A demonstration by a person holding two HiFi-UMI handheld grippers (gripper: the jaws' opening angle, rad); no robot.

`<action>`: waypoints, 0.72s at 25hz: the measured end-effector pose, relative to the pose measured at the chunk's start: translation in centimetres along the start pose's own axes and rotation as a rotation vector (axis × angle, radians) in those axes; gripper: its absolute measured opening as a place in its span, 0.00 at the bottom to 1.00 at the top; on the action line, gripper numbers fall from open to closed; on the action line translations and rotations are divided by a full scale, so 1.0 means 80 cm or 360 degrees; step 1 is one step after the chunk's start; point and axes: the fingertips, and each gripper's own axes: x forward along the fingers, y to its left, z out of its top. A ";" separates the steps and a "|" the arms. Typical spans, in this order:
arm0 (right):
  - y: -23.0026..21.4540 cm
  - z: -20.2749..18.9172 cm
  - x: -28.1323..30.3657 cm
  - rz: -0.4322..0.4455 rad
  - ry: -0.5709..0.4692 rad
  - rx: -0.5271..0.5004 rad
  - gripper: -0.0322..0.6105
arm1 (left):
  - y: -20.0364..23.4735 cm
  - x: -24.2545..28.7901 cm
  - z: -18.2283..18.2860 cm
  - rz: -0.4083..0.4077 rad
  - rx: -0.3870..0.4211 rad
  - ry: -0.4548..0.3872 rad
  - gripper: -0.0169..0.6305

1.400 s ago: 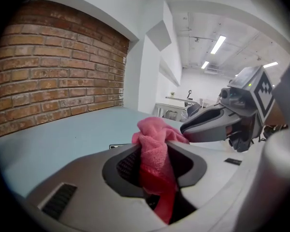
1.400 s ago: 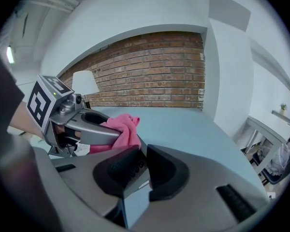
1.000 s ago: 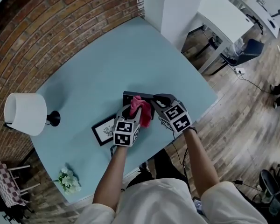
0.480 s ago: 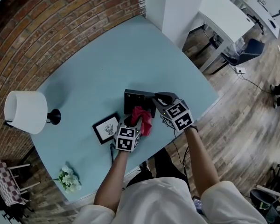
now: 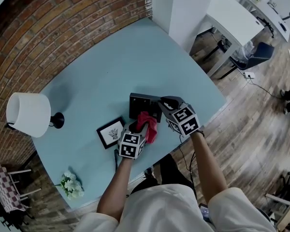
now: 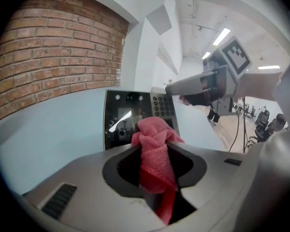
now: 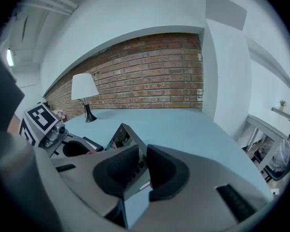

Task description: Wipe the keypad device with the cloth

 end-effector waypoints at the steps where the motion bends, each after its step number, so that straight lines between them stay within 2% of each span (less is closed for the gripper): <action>1: 0.000 0.000 -0.001 0.0003 -0.0016 0.0013 0.17 | -0.004 -0.004 0.013 -0.0014 0.0008 -0.0045 0.27; 6: -0.009 -0.004 -0.014 -0.0066 -0.0086 0.0048 0.17 | -0.016 -0.015 0.100 -0.0042 0.0071 -0.0286 0.27; 8: -0.014 -0.014 -0.021 -0.0088 -0.0095 0.0097 0.17 | -0.017 -0.010 0.127 -0.0049 0.0085 -0.0334 0.27; 12: -0.011 -0.041 -0.020 -0.0041 -0.0026 0.0142 0.17 | -0.015 0.018 0.139 -0.0038 0.0080 -0.0255 0.27; 14: -0.004 -0.051 -0.019 -0.0004 0.0015 0.0122 0.17 | -0.015 0.030 0.135 -0.0028 0.0086 -0.0194 0.27; 18: 0.011 -0.066 -0.013 0.0075 0.0079 0.0079 0.17 | -0.020 0.034 0.128 0.0002 0.0134 -0.0158 0.28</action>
